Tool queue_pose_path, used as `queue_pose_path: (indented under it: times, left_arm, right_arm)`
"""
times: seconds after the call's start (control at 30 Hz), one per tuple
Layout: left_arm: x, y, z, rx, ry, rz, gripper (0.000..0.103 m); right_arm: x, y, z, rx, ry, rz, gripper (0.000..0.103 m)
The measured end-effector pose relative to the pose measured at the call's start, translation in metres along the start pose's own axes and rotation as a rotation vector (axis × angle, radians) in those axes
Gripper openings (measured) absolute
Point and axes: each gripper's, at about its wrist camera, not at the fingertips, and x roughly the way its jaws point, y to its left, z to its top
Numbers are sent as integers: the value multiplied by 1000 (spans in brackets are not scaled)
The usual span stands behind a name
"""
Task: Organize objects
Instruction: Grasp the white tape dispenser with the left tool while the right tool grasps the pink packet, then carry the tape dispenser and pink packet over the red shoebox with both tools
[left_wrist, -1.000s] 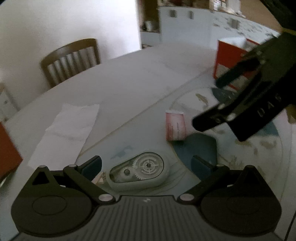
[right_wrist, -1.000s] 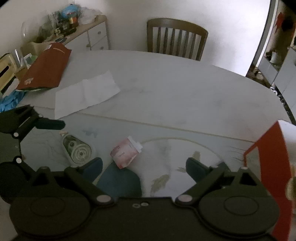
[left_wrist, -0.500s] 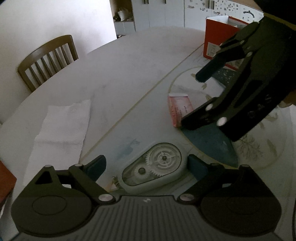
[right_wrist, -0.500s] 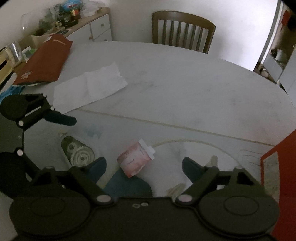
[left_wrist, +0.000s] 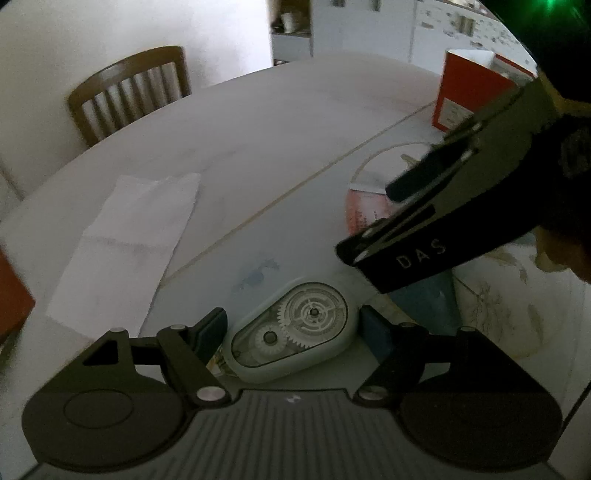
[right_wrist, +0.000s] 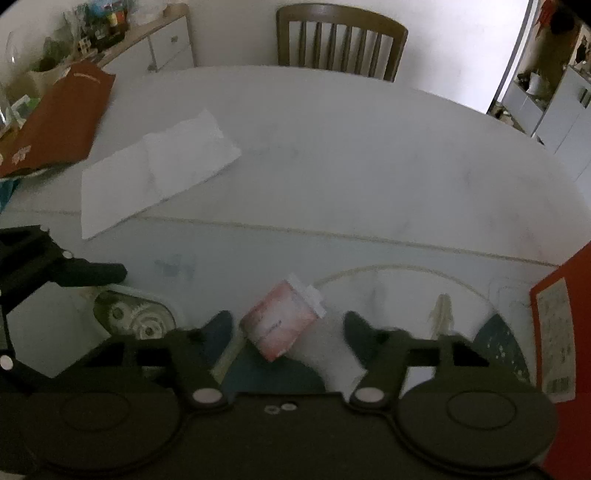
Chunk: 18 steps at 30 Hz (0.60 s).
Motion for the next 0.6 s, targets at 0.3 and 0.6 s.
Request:
queue_pose_path:
  times: [0.3, 0.6]
  left_arm:
    - [-11, -7, -13, -96, 9, 50, 77]
    - [-21, -28, -23, -160, 19, 44, 77]
  right_arm:
    - [-11, -10, -12, 18, -18, 4, 27]
    - [-38, -27, -42, 41, -22, 19, 27]
